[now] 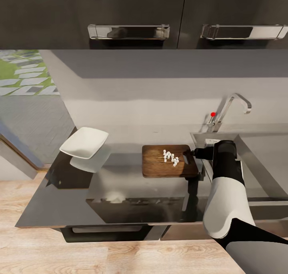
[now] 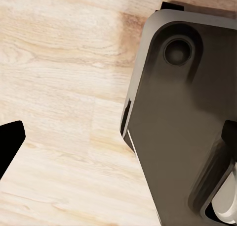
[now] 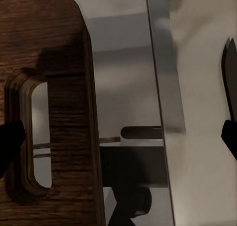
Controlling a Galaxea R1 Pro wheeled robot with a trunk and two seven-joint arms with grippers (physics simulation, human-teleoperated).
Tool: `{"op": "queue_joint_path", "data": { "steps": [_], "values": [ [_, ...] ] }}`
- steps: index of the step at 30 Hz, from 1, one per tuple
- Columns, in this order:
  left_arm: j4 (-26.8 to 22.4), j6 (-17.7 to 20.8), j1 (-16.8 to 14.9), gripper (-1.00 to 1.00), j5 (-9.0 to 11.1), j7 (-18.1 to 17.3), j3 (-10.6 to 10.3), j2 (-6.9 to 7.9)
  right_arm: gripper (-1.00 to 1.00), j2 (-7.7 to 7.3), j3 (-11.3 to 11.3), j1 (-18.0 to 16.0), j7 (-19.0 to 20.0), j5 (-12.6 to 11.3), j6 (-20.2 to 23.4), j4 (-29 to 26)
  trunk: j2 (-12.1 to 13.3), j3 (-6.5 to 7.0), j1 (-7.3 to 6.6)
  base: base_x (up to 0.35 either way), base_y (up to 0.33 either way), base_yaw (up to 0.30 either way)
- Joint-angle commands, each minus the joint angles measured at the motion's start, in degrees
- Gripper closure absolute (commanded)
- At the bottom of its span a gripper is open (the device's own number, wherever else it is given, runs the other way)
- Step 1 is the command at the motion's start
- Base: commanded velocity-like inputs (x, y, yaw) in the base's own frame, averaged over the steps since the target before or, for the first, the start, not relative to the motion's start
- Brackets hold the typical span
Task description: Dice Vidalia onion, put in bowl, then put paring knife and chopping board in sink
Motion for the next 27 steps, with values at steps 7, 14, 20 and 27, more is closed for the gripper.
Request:
{"op": "queue_joint_path", "data": {
  "steps": [7,14,20,27],
  "values": [
    [0.2,-0.3,-0.1,-1.00,0.3,0.0,-0.5,-0.03,-1.00,0.06,-0.2,-0.1,0.6,0.6,0.0,0.0,-0.1,-0.50,0.03,0.000,0.000,0.000],
    [0.2,-0.3,-0.1,-1.00,0.3,0.0,-0.5,-0.03,-1.00,0.06,-0.2,-0.1,0.6,0.6,0.0,0.0,-0.1,-0.99,0.03,0.000,0.000,0.000],
    [0.2,-0.3,-0.1,-1.00,0.3,0.0,-0.5,-0.03,-1.00,0.06,-0.1,-0.1,0.6,0.6,0.0,0.2,-0.1,-1.42,0.03,0.000,0.000,0.000],
    [0.2,-0.3,-0.1,-1.00,0.3,0.0,-0.5,-0.03,-1.00,0.06,-0.1,-0.1,0.6,0.6,0.0,0.4,-0.1,-1.92,0.03,0.000,0.000,0.000]
  ]
}}
